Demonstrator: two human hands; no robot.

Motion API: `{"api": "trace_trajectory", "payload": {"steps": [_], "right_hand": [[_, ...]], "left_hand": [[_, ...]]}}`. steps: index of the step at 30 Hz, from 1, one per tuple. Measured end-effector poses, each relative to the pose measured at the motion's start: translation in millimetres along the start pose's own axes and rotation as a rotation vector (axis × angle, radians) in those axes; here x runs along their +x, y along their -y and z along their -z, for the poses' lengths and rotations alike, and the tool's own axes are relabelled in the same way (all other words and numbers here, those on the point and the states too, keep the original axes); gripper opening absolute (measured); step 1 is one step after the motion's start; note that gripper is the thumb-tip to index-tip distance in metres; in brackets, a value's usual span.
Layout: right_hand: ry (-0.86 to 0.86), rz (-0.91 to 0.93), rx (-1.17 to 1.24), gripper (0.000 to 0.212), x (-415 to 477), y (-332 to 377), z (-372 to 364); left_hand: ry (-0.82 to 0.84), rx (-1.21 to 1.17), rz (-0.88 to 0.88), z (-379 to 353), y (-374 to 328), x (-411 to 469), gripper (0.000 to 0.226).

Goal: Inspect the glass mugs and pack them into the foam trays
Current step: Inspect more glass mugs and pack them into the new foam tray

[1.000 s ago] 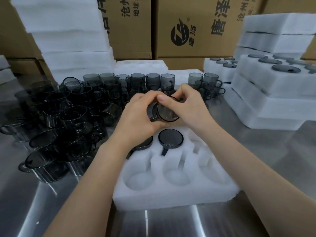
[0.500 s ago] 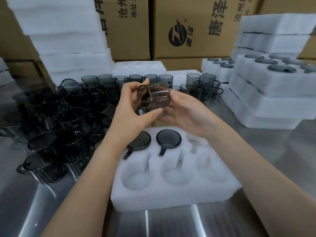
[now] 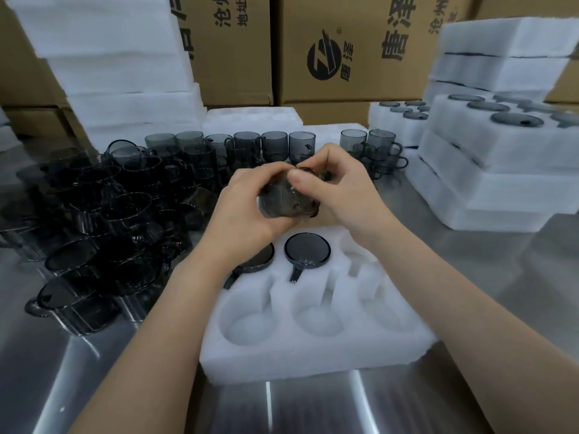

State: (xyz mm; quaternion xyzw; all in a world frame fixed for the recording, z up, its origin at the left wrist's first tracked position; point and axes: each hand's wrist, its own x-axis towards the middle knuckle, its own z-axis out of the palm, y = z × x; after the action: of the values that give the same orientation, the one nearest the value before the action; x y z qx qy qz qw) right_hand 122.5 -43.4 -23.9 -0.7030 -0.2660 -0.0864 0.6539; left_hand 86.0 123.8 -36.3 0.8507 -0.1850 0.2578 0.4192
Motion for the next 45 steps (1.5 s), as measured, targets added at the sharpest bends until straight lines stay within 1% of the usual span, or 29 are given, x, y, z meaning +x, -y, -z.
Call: {"api": "trace_trajectory", "payload": {"steps": [3, 5, 7, 8, 11, 12, 14, 16, 18, 21, 23, 25, 26, 28, 31, 34, 36, 37, 39, 41, 43, 45], "right_hand": [[-0.064, -0.077, 0.064, 0.025, 3, 0, 2], [-0.037, -0.161, 0.171, 0.023, 4, 1, 5], [0.063, -0.207, 0.309, 0.015, 3, 2, 7], [0.124, -0.211, 0.365, 0.019, 3, 3, 9], [0.295, -0.211, 0.469, 0.043, 2, 4, 14], [0.327, -0.203, 0.475, 0.046, 1, 4, 14], [0.337, -0.192, 0.457, 0.042, 1, 3, 14], [0.298, -0.194, 0.425, 0.035, 2, 2, 13], [0.252, -0.194, 0.331, 0.033, 2, 1, 12], [0.155, -0.148, 0.139, 0.032, 0, 1, 5], [0.073, -0.076, 0.064, 0.025, 0, 1, 1], [-0.001, -0.019, 0.033, 0.022, 1, 1, 0], [-0.030, -0.006, 0.035, 0.024, 1, 1, 0], [-0.057, -0.001, 0.054, 0.026, 1, 1, 1], [-0.041, -0.047, 0.116, 0.022, 0, 1, 3], [-0.052, -0.105, 0.230, 0.018, 1, 2, 5], [-0.060, -0.121, 0.265, 0.012, 2, 3, 6], [-0.038, -0.144, 0.260, 0.013, 2, 3, 6], [0.053, -0.219, 0.175, 0.024, 1, 1, 6], [0.135, -0.246, 0.086, 0.034, -1, 0, 5], [0.157, -0.241, 0.101, 0.040, -1, 1, 4], [0.168, -0.248, 0.173, 0.044, -1, 1, 4]], "left_hand": [[0.034, 0.004, -0.015, 1, -1, 0, 0.069], [0.037, -0.049, 0.013, 1, 0, 1, 0.069], [0.030, -0.136, 0.053, 1, 1, 1, 0.066], [0.022, -0.168, 0.060, 1, 1, 1, 0.064], [-0.006, -0.238, 0.093, 2, 1, 1, 0.059], [-0.010, -0.252, 0.109, 2, 1, 1, 0.057], [-0.004, -0.258, 0.132, 2, 2, 1, 0.055], [0.021, -0.241, 0.139, 3, 3, 0, 0.053], [0.050, -0.216, 0.142, 2, 4, 0, 0.054], [0.074, -0.120, 0.120, 1, 4, 1, 0.061], [0.081, -0.073, 0.105, 1, 3, 2, 0.068], [0.085, -0.069, 0.100, 0, 1, 1, 0.074], [0.089, -0.067, 0.092, 0, 1, 1, 0.075], [0.084, -0.050, 0.062, 1, -1, 0, 0.071], [0.039, -0.047, 0.046, 1, -2, -1, 0.067], [-0.047, -0.121, 0.071, 2, -2, 0, 0.063], [-0.098, -0.181, 0.087, 2, -2, 0, 0.060], [-0.113, -0.202, 0.092, 2, -2, 0, 0.058], [-0.123, -0.211, 0.090, 3, -2, -1, 0.059], [-0.104, -0.220, 0.081, 2, -2, -1, 0.063], [-0.095, -0.229, 0.072, 2, -1, -2, 0.063], [-0.111, -0.201, 0.075, 3, -1, -1, 0.061]]}}
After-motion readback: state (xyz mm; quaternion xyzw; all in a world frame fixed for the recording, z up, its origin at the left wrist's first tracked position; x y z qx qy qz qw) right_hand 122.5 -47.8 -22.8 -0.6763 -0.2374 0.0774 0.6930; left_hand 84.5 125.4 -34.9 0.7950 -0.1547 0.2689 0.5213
